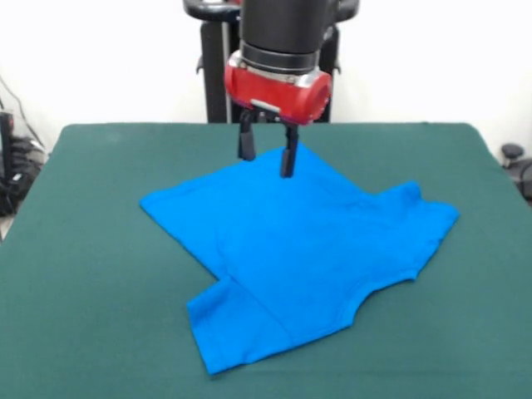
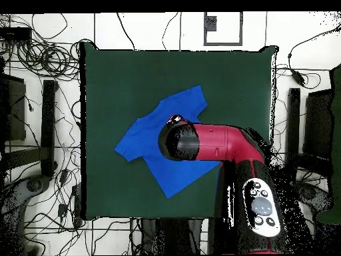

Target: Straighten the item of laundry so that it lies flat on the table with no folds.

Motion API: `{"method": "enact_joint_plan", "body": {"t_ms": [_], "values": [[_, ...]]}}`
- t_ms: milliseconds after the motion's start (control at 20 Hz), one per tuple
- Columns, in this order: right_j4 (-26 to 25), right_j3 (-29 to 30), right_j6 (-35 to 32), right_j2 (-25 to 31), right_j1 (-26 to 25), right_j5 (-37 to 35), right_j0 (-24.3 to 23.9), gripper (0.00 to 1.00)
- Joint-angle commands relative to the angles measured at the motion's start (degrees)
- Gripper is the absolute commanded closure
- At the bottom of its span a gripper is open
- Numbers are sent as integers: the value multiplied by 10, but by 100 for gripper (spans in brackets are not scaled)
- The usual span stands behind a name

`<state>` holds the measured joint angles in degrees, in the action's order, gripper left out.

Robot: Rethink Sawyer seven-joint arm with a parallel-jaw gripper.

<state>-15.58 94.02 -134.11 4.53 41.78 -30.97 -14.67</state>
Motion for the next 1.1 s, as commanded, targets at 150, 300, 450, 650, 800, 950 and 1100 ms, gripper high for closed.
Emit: {"method": "enact_joint_plan", "body": {"t_ms": [150, 300, 450, 650, 800, 950, 1100], "values": [[-3, 70, -60, 19, -35, 62, 54, 0], [0, 73, -57, 18, -39, 71, 53, 0], [-4, 79, -57, 12, -42, 85, 55, 0], [-6, 91, -63, 3, -41, 101, 62, 0], [-2, 98, -78, -7, -44, 116, 75, 0], [8, 101, -99, -18, -51, 131, 93, 0], [19, 106, -110, -22, -57, 147, 103, 0]]}}
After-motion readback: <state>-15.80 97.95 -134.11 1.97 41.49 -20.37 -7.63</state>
